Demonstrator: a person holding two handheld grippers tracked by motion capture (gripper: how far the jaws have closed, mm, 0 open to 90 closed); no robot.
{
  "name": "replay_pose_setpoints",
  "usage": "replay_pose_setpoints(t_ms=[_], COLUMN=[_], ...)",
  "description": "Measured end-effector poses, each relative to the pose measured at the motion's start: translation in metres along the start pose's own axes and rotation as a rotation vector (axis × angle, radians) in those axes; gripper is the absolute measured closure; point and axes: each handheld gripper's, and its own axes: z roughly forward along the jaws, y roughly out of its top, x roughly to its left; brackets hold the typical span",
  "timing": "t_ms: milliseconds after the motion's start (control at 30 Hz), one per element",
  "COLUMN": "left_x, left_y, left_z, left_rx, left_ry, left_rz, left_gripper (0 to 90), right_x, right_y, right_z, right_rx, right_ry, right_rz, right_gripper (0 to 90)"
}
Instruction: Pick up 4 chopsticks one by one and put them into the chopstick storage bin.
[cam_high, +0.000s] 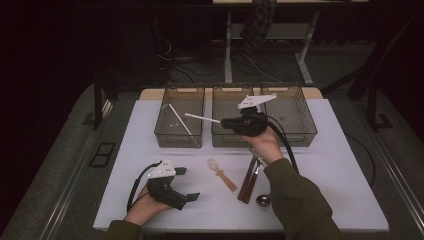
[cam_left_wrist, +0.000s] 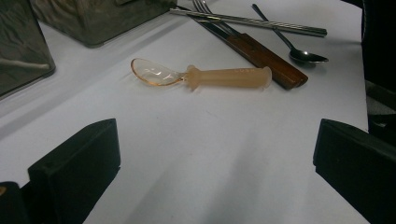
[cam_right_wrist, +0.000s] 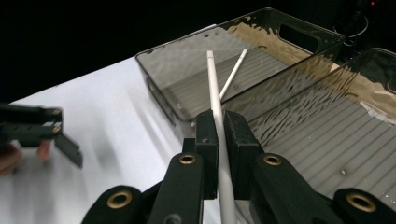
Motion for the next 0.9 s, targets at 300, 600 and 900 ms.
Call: replay_pose_setpoints(t_ms=[300,600,900], left_x=[0.000,0.000,0.000], left_y=[0.000,0.001,0.000], left_z=[0.001,0.000,0.000], left_rx=[-0.001,-0.008,-0.011], left_ry=[-0.004,-0.006,-0.007], left_rz=[-0.006,-0.009,-0.009], left_gripper=[0.0,0.0,0.0], right_x=[-0.003,-0.010,-0.009], right_y=[0.020,0.031,0.046], right_z=[0.035,0.077,0.117], right_rx=[0.030,0.084,0.126], right_ry=[-0.072,-0.127,-0.153], right_rz=[0.023,0.036,0.038], right_gripper=[85.0,84.9,84.9])
